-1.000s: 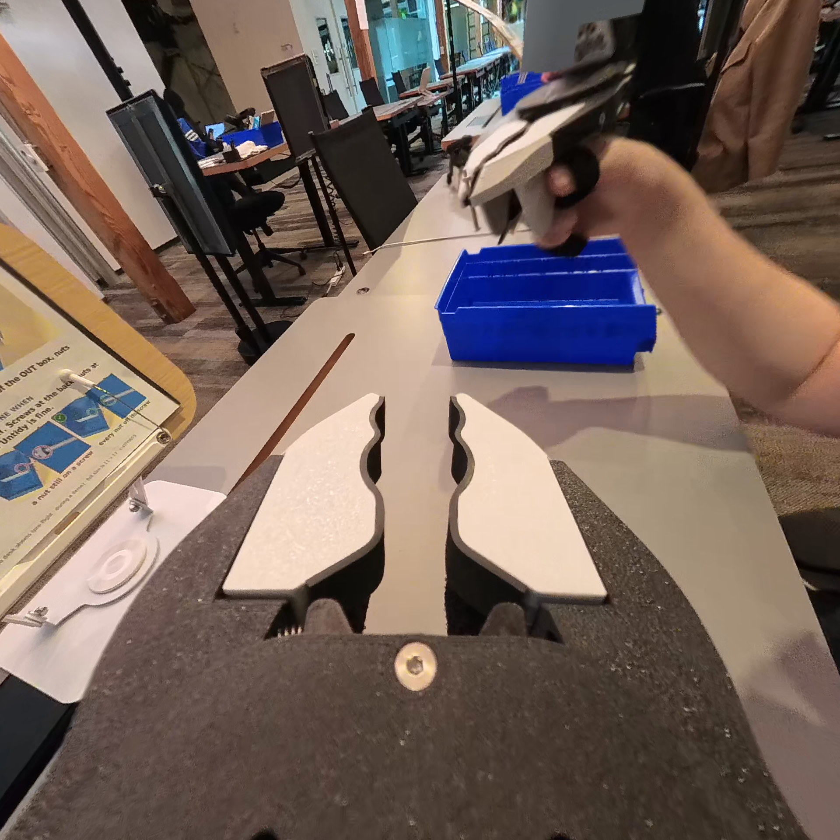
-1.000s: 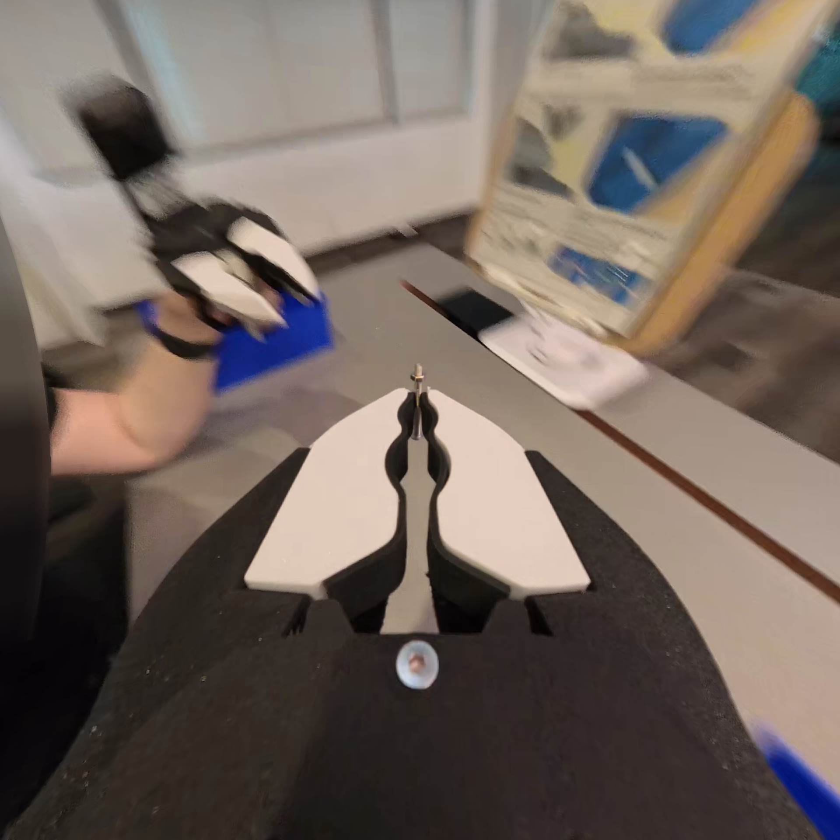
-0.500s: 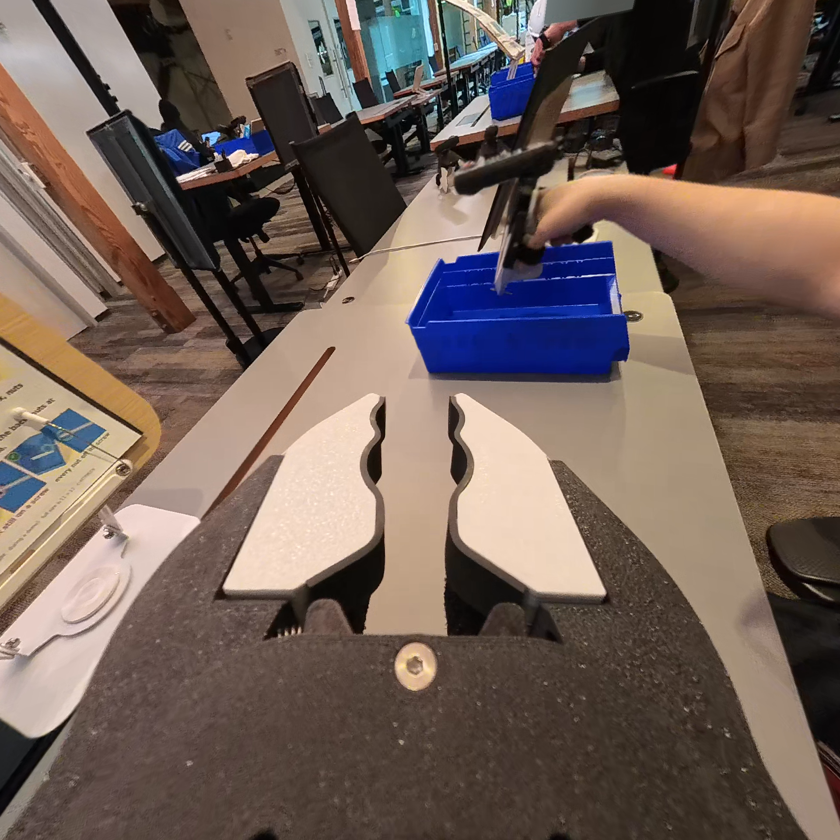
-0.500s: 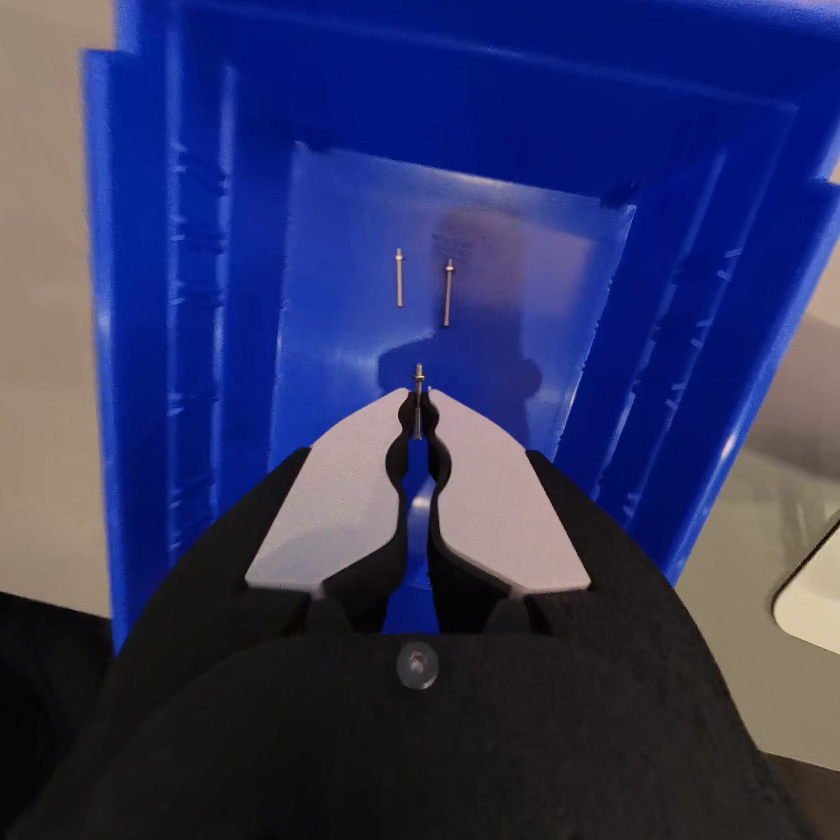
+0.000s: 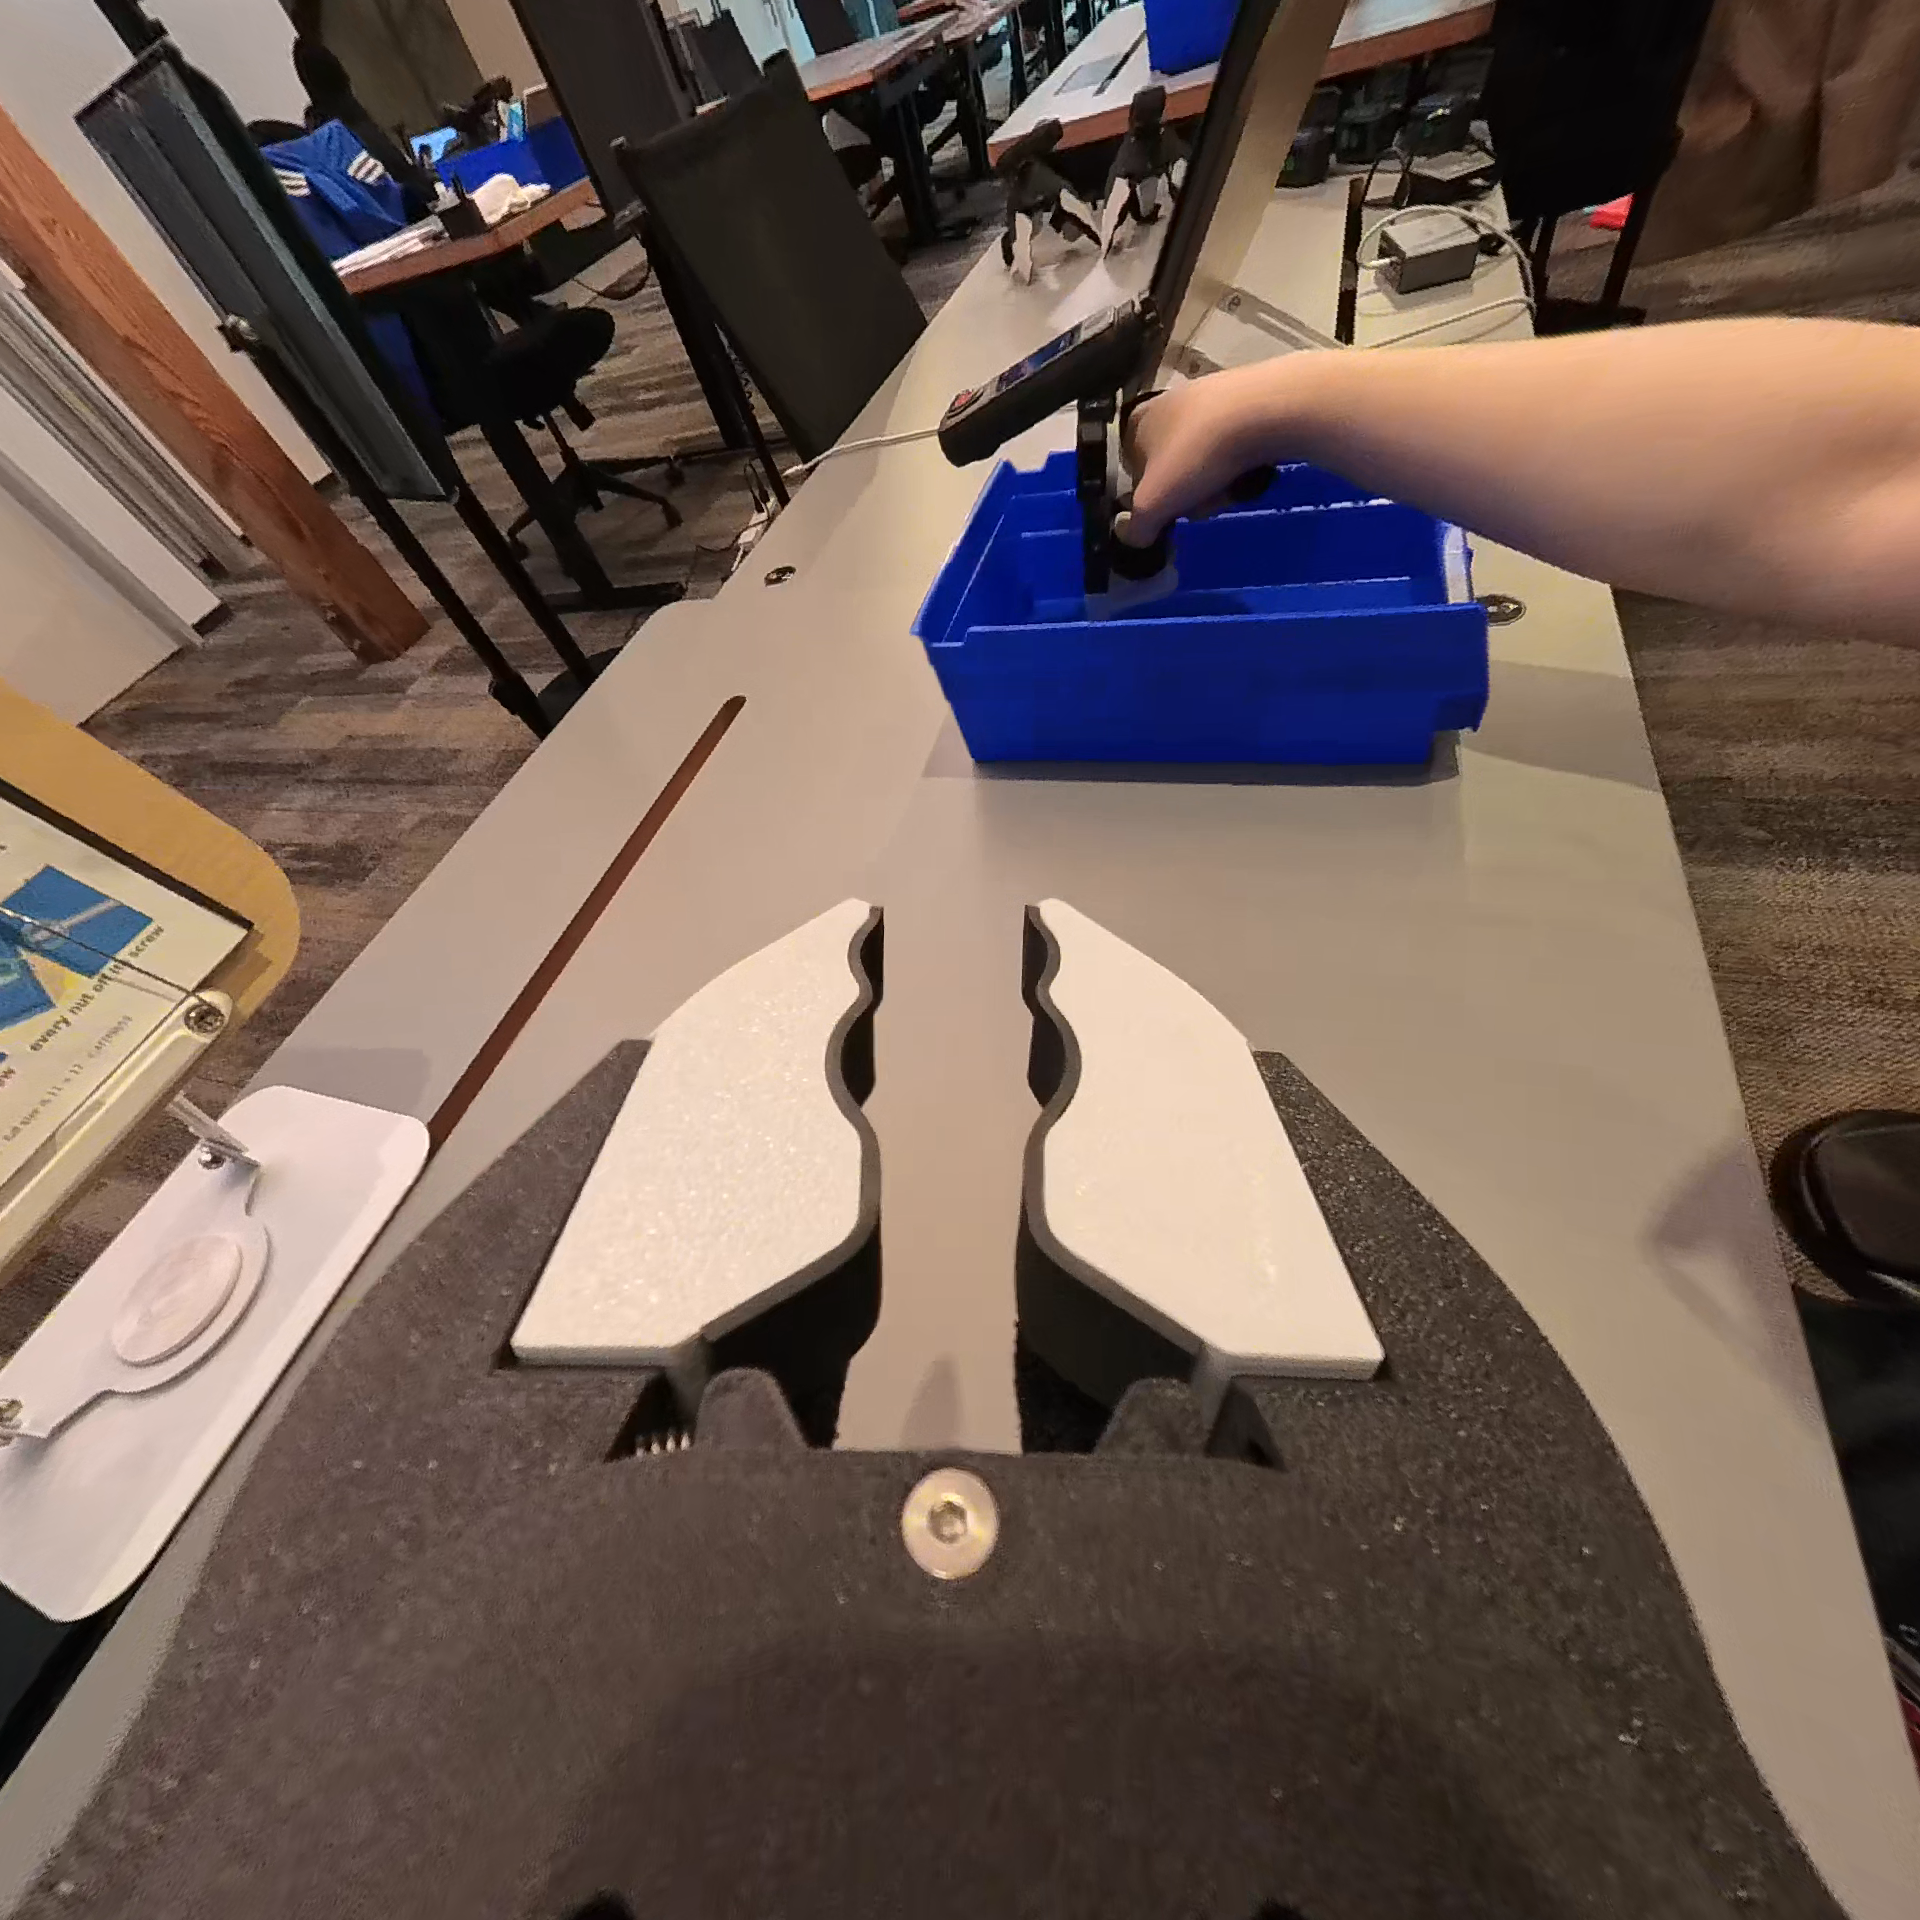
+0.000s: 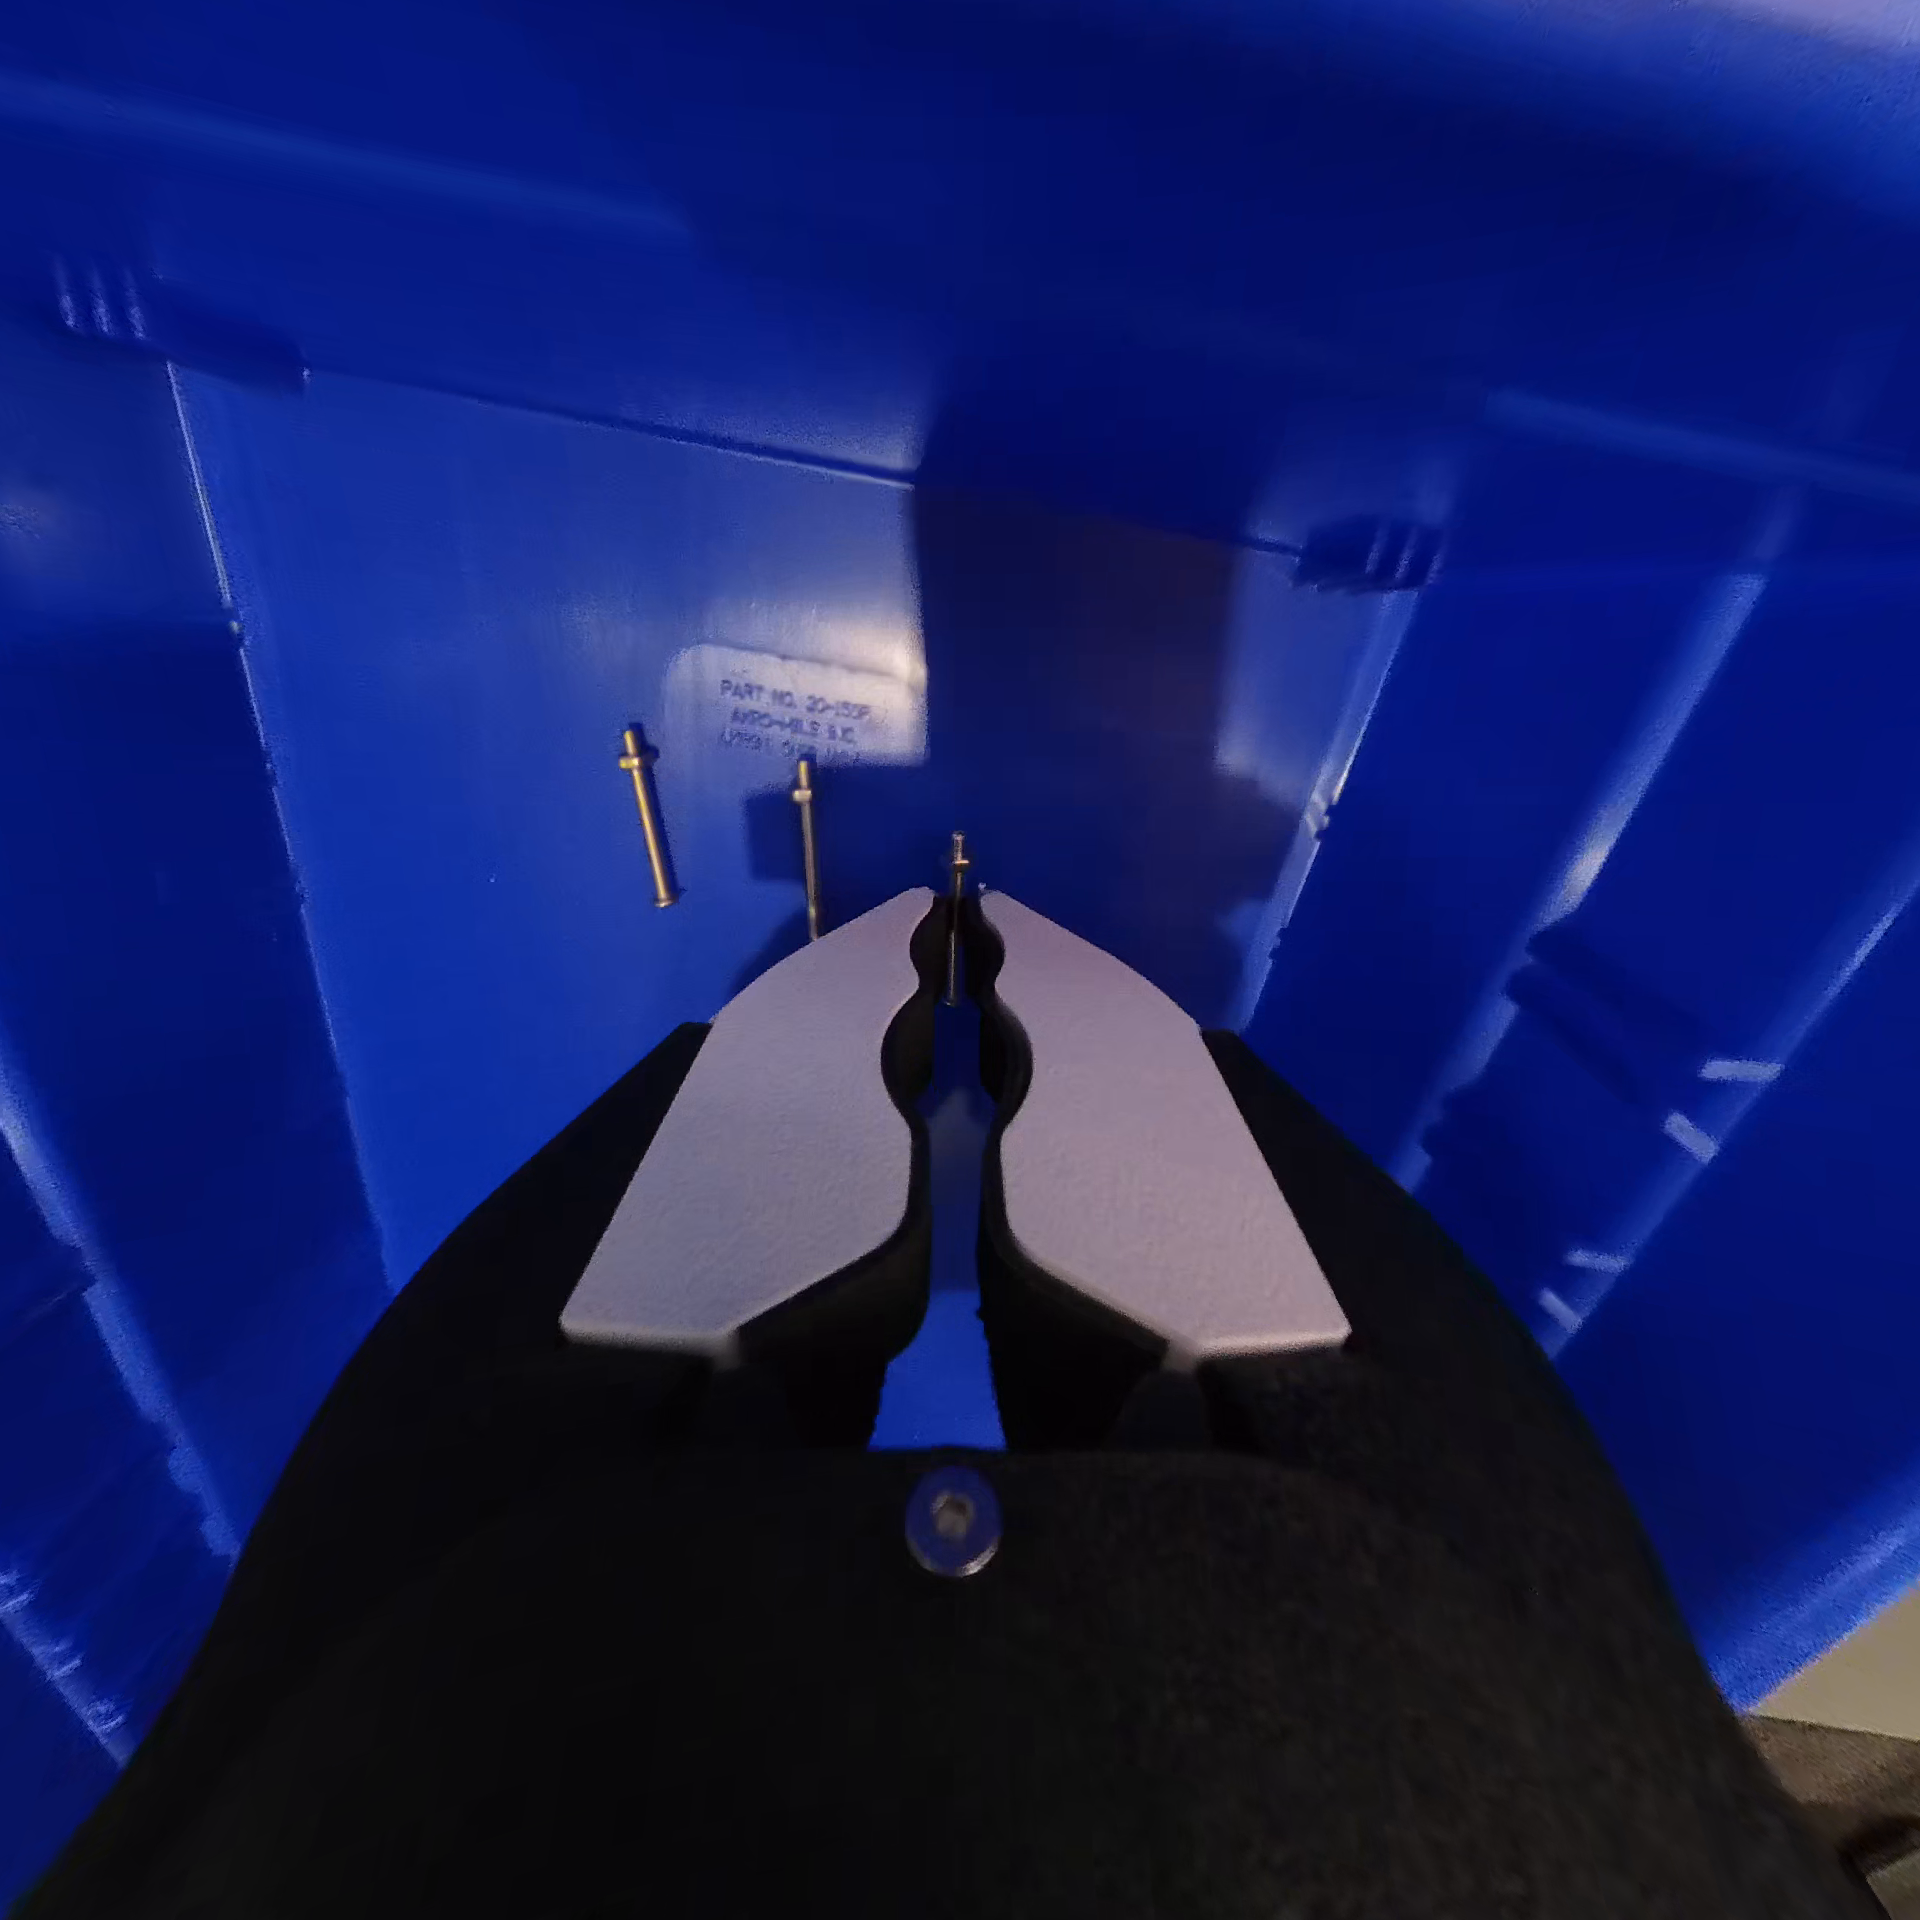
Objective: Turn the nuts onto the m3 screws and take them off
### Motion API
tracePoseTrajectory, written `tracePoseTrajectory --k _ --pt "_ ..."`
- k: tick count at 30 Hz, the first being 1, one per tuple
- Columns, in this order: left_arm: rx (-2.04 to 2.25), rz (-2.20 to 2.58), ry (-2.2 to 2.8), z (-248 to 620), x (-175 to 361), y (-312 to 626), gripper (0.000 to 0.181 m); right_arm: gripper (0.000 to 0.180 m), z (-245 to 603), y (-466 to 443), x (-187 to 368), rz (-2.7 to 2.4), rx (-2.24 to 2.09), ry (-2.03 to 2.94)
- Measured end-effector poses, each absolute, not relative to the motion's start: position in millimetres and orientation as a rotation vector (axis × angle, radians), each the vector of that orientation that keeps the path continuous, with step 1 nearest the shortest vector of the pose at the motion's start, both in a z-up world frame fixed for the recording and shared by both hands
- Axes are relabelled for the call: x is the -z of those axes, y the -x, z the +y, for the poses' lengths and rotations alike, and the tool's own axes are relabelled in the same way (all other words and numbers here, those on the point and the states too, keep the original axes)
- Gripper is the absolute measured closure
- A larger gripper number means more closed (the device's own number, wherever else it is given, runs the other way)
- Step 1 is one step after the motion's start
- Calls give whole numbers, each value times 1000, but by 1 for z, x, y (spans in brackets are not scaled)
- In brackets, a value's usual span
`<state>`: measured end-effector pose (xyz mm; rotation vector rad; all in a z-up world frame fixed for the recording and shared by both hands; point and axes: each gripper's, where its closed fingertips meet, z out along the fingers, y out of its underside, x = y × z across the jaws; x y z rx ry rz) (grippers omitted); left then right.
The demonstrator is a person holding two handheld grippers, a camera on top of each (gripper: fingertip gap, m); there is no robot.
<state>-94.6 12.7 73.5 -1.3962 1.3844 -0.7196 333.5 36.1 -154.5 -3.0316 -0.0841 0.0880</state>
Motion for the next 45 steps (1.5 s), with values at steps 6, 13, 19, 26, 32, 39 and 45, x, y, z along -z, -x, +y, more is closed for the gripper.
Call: tracePoseTrajectory --k 6,13,19,26,32,39,45 --pt "701 1362 1453 28 -62 102 158 177 39 -335 155 -88 -123 2999" --pt "713 1299 1453 37 -74 114 158 163 40 -335 144 -61 -138 2902" --pt "417 1038 1516 93 -88 151 157 168 43 -330 55 -135 98 2490" --pt "127 727 1536 156 -99 207 156 153 50 -269 -77 -213 377 1883" --pt "-120 473 1612 189 -97 274 155 145 65 -159 -115 -292 357 1668" --pt "-131 339 1613 196 -104 315 157 140 91 -60 -100 -289 281 1603" --pt "-98 260 1531 188 -127 331 157 139 109 -19 -83 -273 423 1569"
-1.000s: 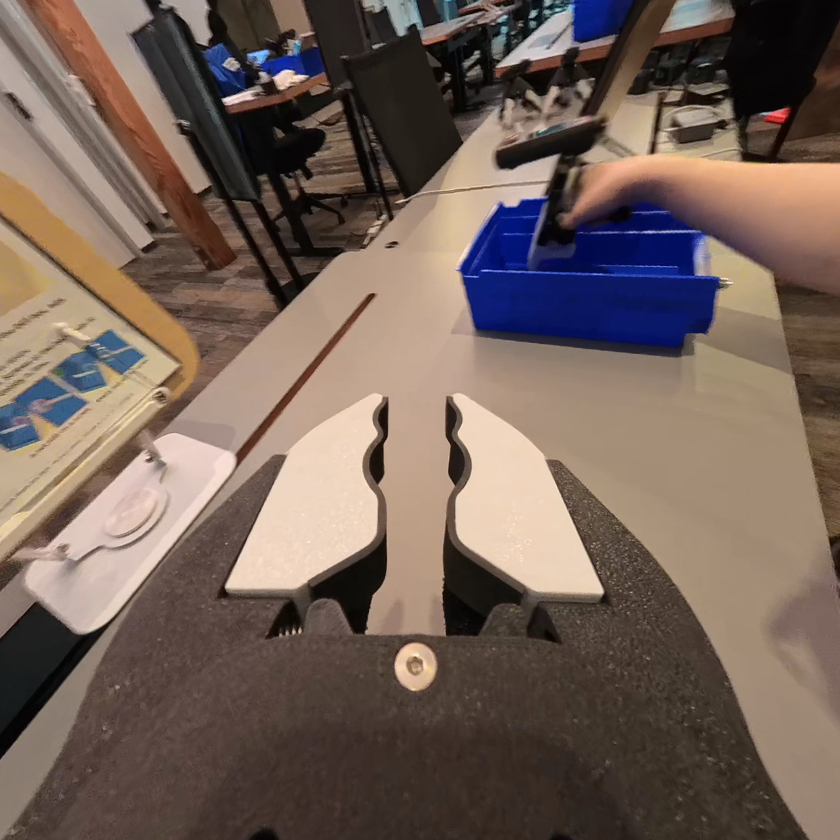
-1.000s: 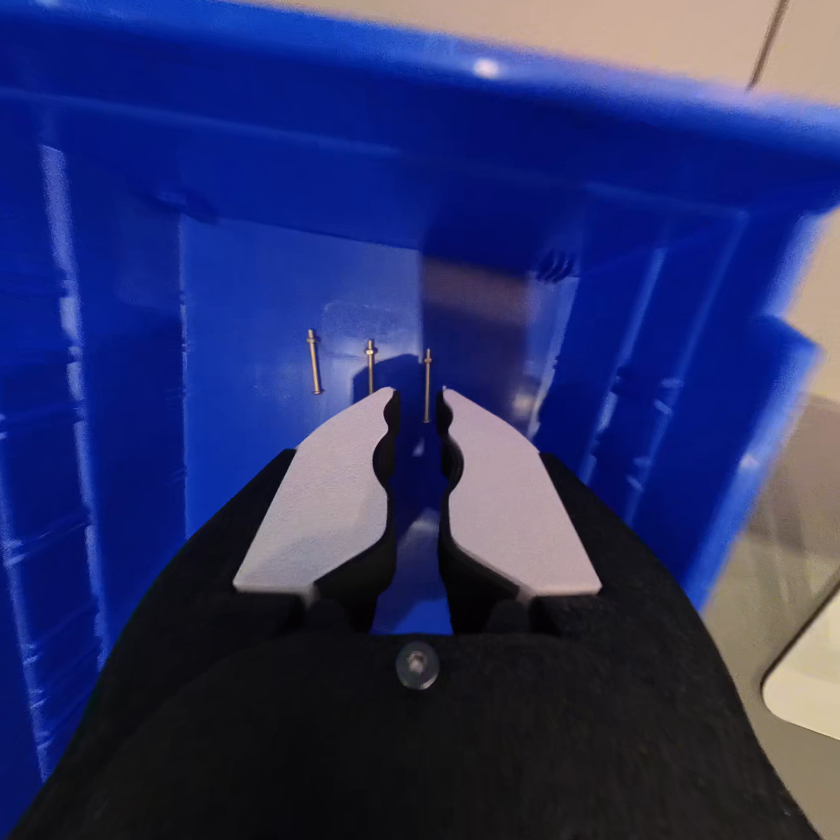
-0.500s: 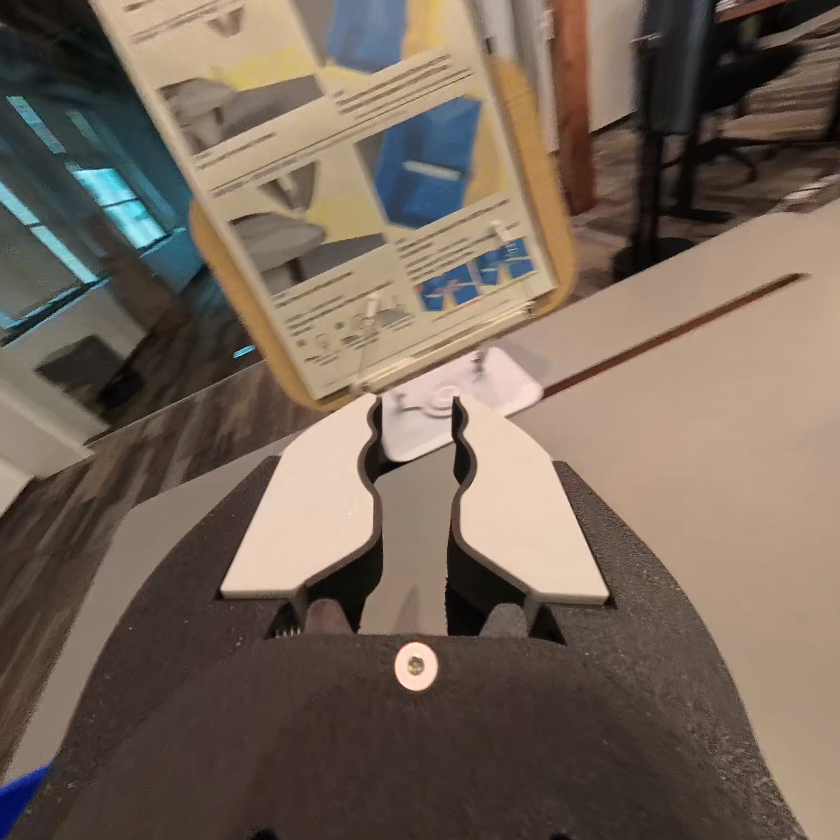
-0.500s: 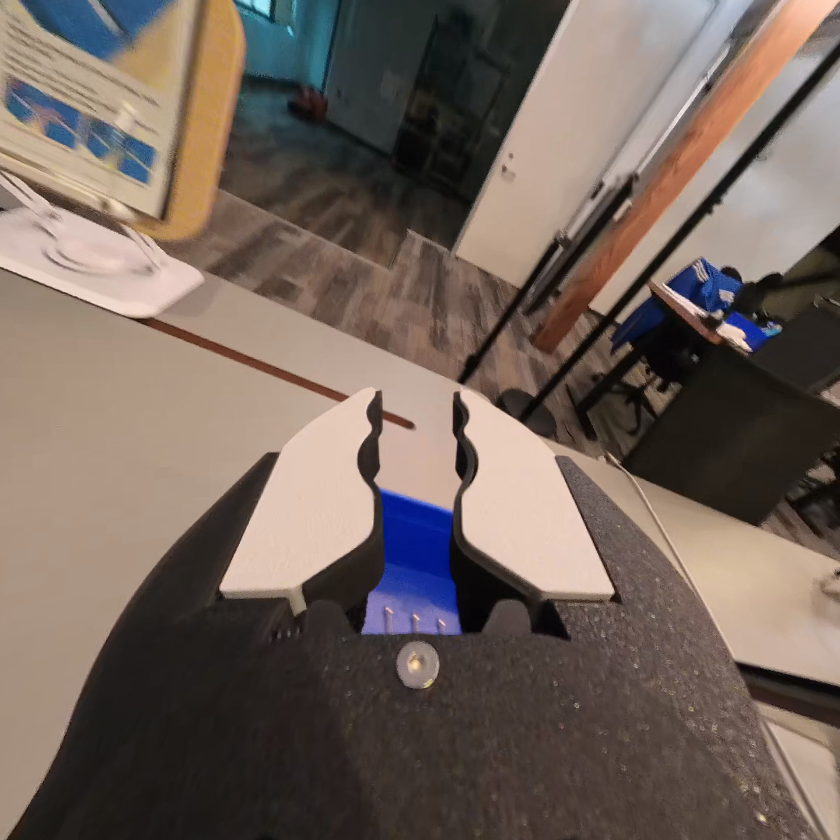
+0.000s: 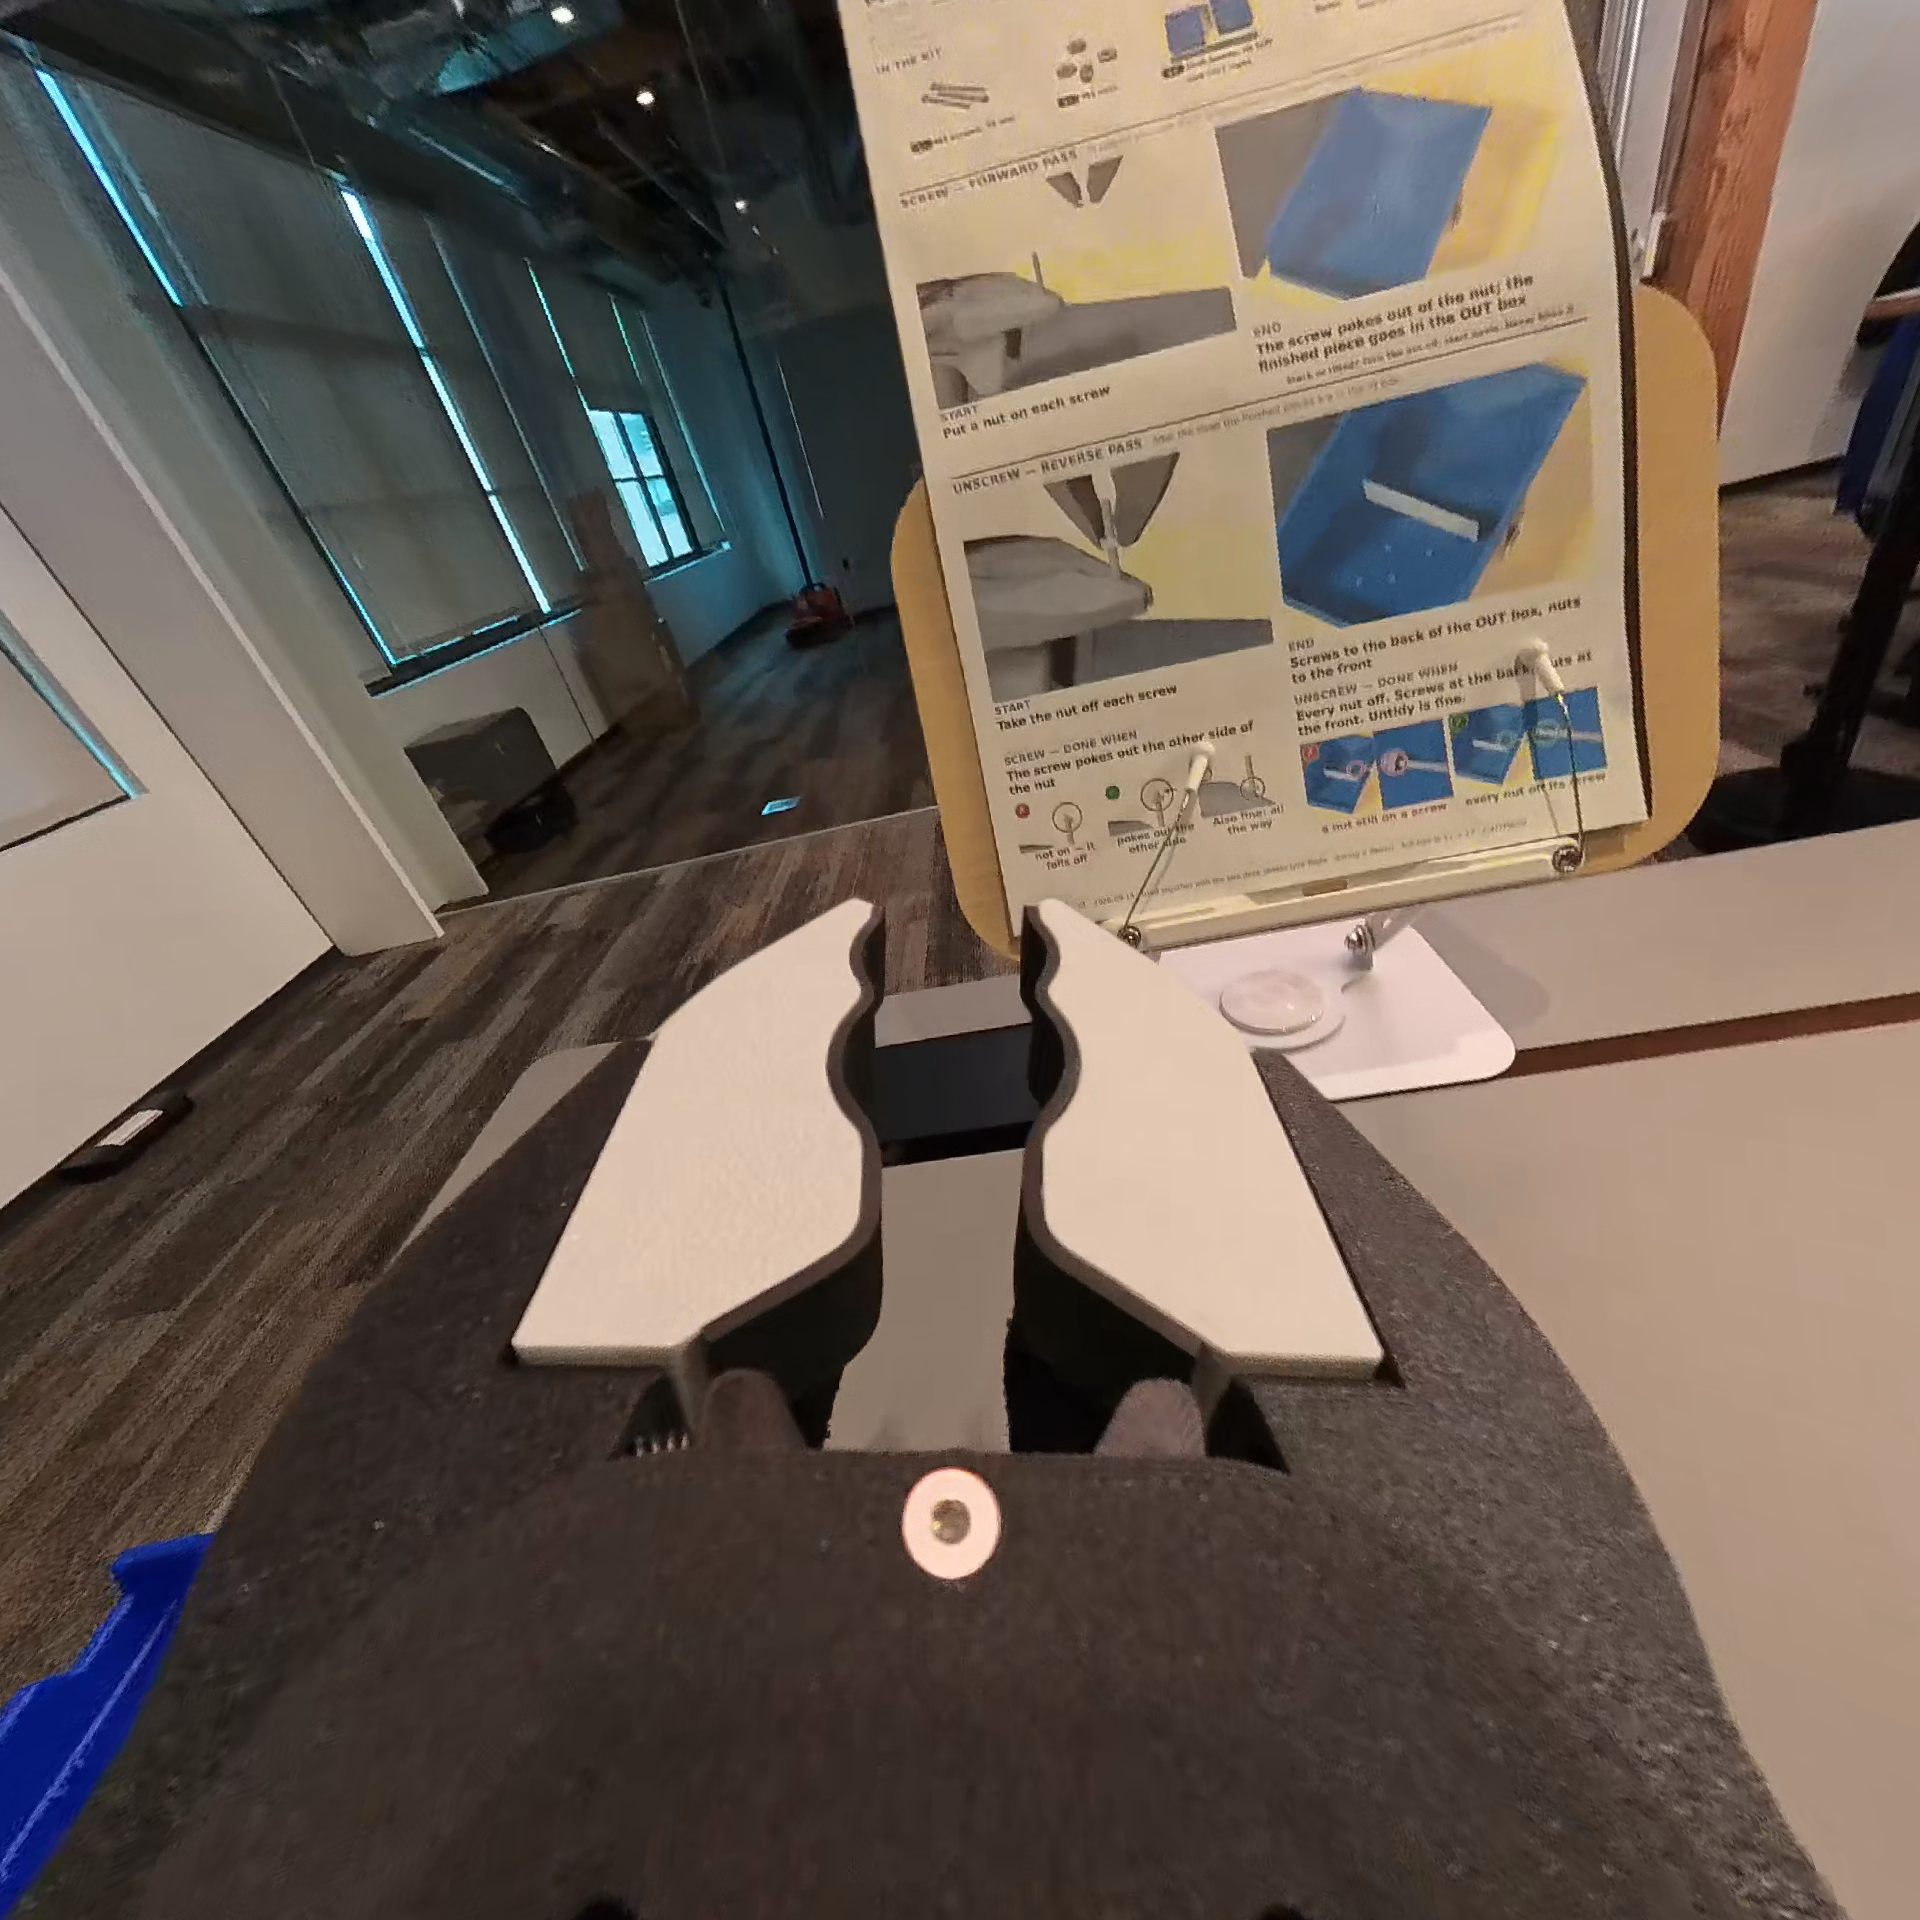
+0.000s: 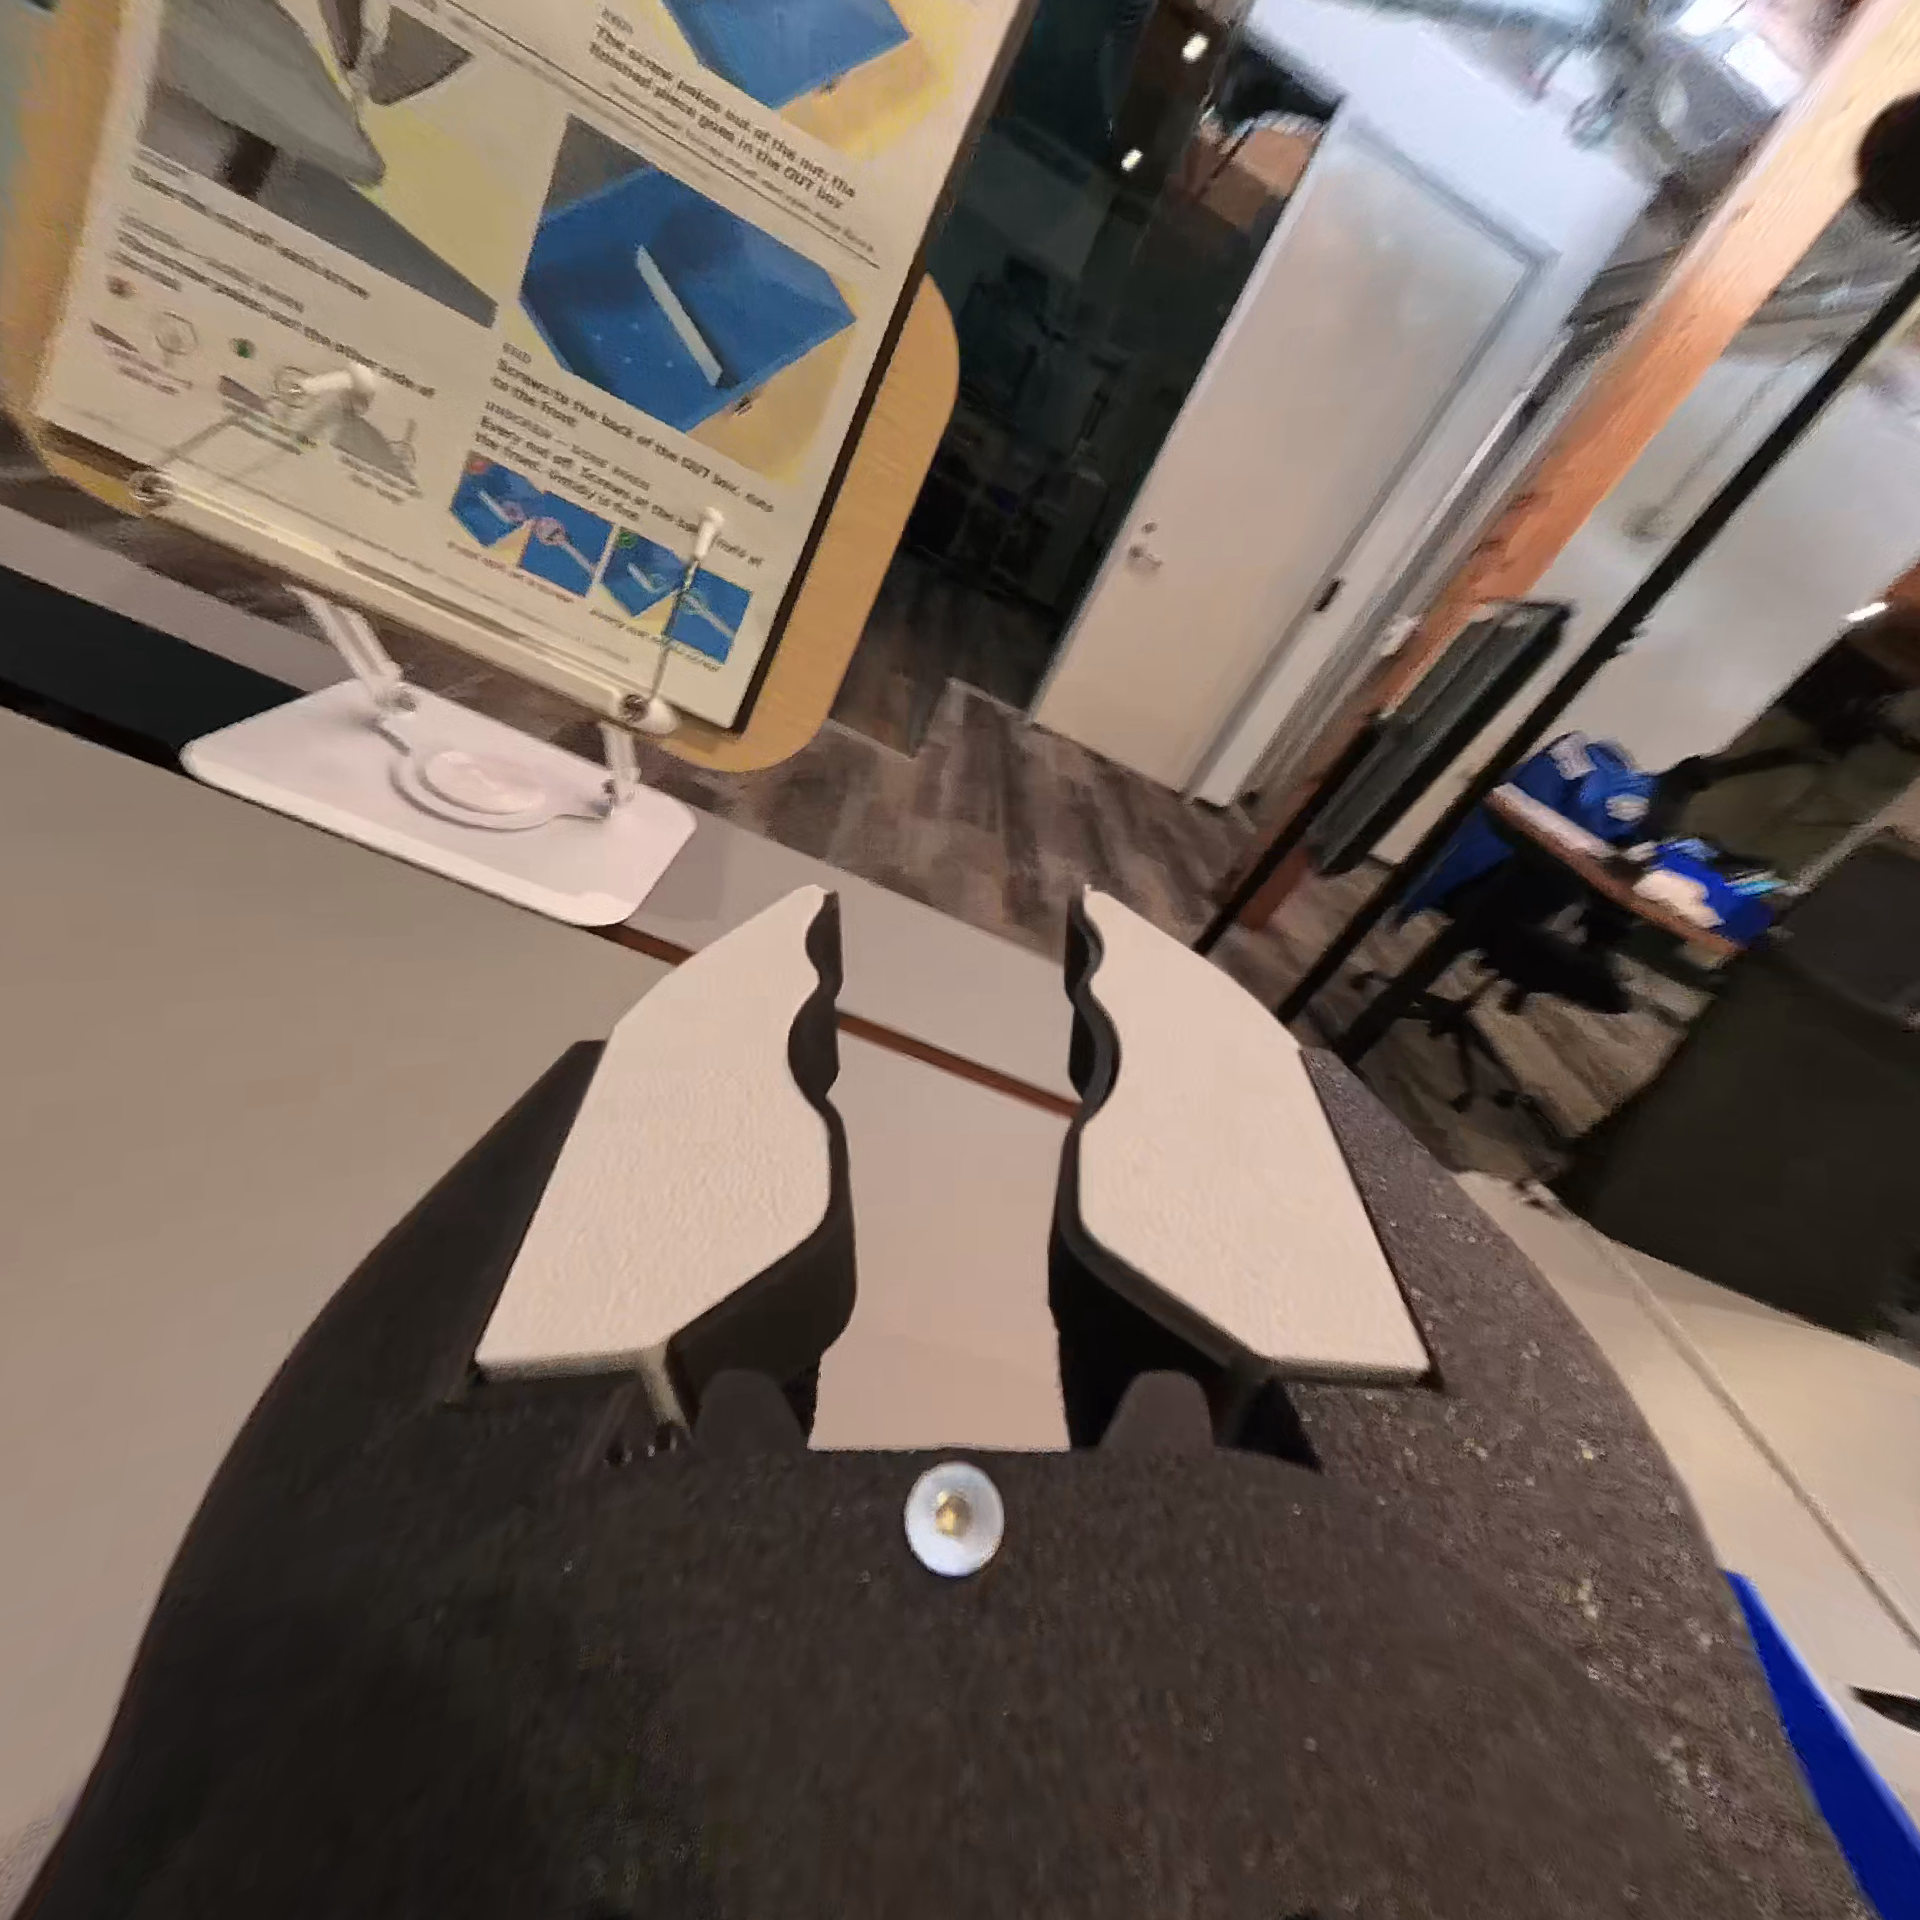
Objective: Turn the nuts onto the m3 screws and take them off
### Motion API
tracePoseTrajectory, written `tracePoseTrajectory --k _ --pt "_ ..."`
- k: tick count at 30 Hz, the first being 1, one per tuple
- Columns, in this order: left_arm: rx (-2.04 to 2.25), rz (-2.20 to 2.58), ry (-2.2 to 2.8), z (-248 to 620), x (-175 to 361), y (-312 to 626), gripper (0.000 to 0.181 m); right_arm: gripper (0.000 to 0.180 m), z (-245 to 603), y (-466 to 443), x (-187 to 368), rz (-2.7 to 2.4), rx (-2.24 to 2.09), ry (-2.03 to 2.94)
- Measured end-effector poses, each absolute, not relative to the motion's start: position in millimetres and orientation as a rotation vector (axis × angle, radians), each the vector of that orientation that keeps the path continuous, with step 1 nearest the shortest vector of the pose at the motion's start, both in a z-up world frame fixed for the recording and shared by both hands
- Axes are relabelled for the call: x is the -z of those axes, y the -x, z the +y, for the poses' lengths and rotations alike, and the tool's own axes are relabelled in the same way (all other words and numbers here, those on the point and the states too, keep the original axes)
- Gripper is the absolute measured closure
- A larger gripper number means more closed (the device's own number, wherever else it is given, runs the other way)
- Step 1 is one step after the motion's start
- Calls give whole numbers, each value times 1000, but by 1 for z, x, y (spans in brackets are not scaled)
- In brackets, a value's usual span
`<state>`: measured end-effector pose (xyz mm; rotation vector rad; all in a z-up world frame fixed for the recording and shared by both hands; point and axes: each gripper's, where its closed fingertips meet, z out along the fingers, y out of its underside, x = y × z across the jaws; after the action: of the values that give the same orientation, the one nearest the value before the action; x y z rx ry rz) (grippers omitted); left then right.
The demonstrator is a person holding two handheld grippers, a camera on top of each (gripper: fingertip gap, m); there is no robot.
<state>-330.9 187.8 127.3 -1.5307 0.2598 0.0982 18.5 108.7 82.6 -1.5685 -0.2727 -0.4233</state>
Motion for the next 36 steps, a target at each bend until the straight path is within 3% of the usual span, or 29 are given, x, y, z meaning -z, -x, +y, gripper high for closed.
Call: tracePoseTrajectory --k 7,14,36 --pt "-81 227 1504 185 -136 341 156 126 126 6 -59 -216 386 1570" --pt "-87 219 1496 185 -138 345 156 138 136 24 -45 -217 259 1615" --pt "-121 215 1497 187 -136 346 158 141 142 34 -45 -213 223 1653"
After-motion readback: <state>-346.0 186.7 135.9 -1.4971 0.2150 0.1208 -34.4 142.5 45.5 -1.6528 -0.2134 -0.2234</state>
